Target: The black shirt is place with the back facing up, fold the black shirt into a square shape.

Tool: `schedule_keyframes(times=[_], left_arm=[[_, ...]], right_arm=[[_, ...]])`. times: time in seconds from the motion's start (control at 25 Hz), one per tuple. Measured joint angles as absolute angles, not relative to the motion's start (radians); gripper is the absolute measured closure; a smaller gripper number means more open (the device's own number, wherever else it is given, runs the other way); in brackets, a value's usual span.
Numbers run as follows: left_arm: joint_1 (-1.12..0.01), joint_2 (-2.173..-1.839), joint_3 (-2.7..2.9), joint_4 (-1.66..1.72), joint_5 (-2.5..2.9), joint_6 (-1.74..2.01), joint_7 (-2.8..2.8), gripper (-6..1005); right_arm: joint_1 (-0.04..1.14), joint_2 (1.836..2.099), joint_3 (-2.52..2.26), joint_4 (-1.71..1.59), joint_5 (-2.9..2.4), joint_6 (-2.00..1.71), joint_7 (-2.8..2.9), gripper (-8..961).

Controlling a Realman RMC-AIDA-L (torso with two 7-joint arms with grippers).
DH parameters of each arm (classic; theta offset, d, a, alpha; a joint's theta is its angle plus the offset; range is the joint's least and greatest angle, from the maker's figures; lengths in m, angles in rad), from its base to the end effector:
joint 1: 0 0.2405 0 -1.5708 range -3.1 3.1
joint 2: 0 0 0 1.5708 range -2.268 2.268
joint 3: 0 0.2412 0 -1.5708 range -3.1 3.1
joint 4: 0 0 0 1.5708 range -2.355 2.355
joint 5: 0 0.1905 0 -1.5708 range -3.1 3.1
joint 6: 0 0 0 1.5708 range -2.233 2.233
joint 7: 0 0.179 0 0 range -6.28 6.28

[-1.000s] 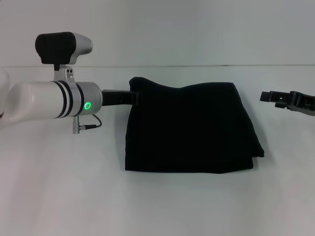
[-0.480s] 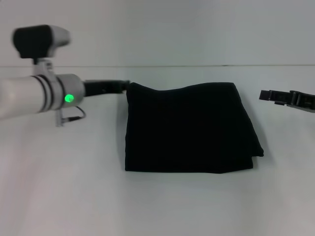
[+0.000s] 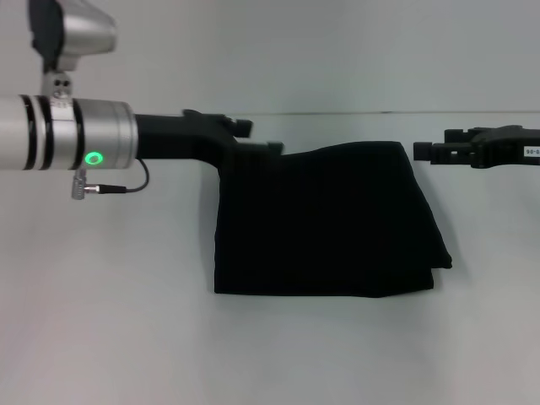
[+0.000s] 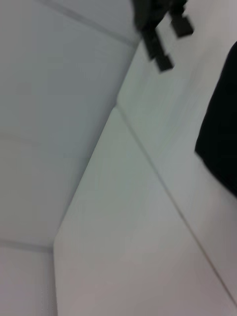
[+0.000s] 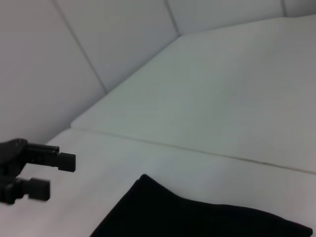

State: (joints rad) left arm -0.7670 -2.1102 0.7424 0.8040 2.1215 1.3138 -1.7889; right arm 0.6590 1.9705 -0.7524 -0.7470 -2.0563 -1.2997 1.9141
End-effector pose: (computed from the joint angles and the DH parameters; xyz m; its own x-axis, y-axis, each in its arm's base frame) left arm -0.1571 0.4029 -0.0189 0.7936 0.4122 0.4475 0.5499 -0.8007 -0.2377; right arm 0.2227 0.4023 0.0305 0.6632 -0.5639 -0.4922 -0.7298 -0.6329 -0.2583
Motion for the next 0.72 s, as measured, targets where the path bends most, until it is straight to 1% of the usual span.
schedule_keyframes(times=[0.24,0.48,0.68,0.72], left_arm=[[-0.772,-2.113,0.873,0.865,2.171,1.341,-1.768,325],[-0.772,-2.122,0.924,0.910,2.228,1.349,-1.780,121],[-0.772,-2.122,0.926,0.912,2.229,1.350,-1.780,47],[-0.772,-2.122,0.926,0.912,2.229,1.350,-1.780,47]], right_arm=[[0.724,1.958,-0.821,-0.806,-2.215,-1.328,2.015,75],[0.758,1.967,-0.820,-0.826,-2.301,-1.328,2.033,72],[0.760,1.969,-0.821,-0.827,-2.299,-1.325,2.033,72],[0.760,1.971,-0.822,-0.827,-2.299,-1.325,2.033,72]])
